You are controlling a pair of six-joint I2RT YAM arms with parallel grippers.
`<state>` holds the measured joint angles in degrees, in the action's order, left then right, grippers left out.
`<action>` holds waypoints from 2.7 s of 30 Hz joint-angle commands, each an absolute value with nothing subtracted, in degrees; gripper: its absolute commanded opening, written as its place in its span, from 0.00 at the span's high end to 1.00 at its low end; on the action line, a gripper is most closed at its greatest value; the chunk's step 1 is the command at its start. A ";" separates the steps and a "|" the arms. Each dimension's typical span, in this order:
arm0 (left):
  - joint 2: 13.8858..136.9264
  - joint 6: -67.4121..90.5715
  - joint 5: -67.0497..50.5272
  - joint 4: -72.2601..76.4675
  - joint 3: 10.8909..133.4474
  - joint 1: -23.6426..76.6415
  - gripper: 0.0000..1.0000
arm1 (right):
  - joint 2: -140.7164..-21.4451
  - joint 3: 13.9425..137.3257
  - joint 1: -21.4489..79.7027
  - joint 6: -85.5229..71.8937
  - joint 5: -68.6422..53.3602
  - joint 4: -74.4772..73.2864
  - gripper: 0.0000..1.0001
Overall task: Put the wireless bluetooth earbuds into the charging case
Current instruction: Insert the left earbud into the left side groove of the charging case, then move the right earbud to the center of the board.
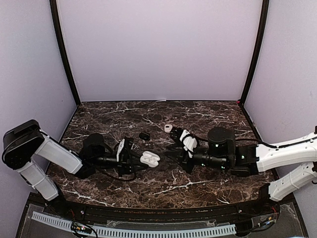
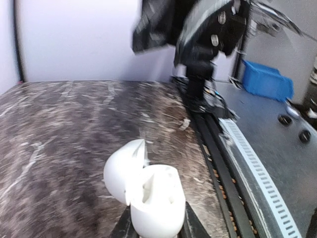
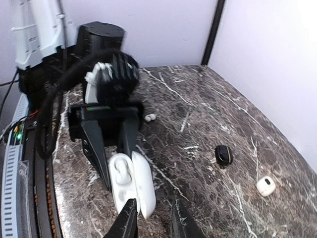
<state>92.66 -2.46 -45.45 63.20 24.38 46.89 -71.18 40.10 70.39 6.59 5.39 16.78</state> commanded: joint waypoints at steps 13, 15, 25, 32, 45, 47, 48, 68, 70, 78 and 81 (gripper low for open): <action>54.90 12.30 -10.83 25.24 22.06 28.29 0.86 | -103.93 53.13 68.90 -11.03 1.11 33.53 0.63; 52.76 14.37 -9.22 23.69 21.63 26.39 0.86 | -109.32 58.14 69.43 -10.39 1.71 32.81 0.61; 46.43 17.77 -3.90 16.13 23.30 23.71 0.87 | -131.94 82.64 70.90 -1.88 6.15 30.34 0.23; 44.00 18.58 -1.44 12.34 25.66 23.29 0.87 | -142.13 95.99 70.67 2.47 5.57 28.89 0.17; 42.28 19.23 -2.13 10.36 28.14 21.85 0.87 | -158.02 123.22 67.42 -4.62 6.64 11.69 0.21; 41.87 19.21 -1.96 10.75 27.76 21.77 0.87 | -159.21 125.12 67.14 -4.29 7.23 10.02 0.22; 41.77 19.17 -1.93 10.87 27.68 21.75 0.87 | -159.78 125.95 66.96 -4.25 6.81 9.38 0.24; 42.98 18.48 -7.44 15.13 25.30 21.62 0.87 | -142.75 99.95 65.56 -4.76 3.06 20.08 0.92; 44.40 18.36 -9.84 16.51 25.00 21.65 0.87 | -138.60 92.14 65.37 -5.23 3.24 23.15 0.92; 52.79 21.34 -20.00 26.95 22.39 22.64 0.88 | -115.91 55.85 65.26 -6.90 4.87 34.22 0.92; 55.28 21.72 -21.93 32.68 20.79 24.15 0.88 | -109.31 45.81 65.30 -6.23 5.96 35.77 0.91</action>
